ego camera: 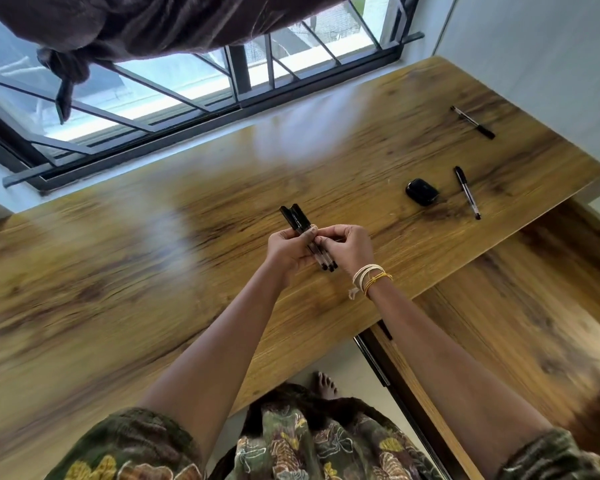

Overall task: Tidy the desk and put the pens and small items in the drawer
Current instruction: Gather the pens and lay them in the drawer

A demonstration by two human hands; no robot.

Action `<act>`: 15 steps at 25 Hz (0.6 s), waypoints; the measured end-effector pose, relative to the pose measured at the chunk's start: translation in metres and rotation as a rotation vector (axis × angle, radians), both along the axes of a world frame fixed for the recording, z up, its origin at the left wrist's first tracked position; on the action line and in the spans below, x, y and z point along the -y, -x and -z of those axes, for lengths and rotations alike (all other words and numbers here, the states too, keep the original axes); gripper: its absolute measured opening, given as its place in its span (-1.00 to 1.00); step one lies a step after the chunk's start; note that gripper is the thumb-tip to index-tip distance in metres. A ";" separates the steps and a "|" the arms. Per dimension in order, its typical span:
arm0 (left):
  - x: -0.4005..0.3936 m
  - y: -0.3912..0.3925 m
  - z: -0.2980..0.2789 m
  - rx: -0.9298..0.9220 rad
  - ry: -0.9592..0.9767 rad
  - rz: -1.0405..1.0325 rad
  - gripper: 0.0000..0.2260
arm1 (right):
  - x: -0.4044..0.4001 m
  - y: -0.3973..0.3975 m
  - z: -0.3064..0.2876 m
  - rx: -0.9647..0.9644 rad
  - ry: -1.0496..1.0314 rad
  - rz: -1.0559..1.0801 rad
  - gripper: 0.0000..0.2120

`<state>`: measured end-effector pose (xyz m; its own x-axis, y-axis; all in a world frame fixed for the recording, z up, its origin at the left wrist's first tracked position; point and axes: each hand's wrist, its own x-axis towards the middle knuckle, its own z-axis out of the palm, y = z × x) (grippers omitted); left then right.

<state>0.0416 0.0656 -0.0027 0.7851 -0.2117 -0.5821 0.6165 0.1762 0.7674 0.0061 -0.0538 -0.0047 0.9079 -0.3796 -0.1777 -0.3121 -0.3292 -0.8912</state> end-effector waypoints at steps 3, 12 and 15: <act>0.017 -0.003 -0.001 -0.003 0.003 0.015 -0.76 | 0.019 -0.002 -0.004 0.002 0.036 -0.007 -0.87; 0.083 -0.008 0.002 -0.001 -0.008 0.107 -0.84 | 0.135 -0.003 0.000 0.050 0.395 0.344 -0.84; 0.096 -0.012 0.006 0.001 -0.009 0.120 -0.84 | 0.172 -0.004 0.011 0.022 0.611 0.473 -0.78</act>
<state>0.0534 -0.0301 -0.0089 0.7548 -0.2994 -0.5837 0.6321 0.0941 0.7691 0.0105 -0.2263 -0.0152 0.6257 -0.7528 0.2045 -0.5259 -0.6008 -0.6021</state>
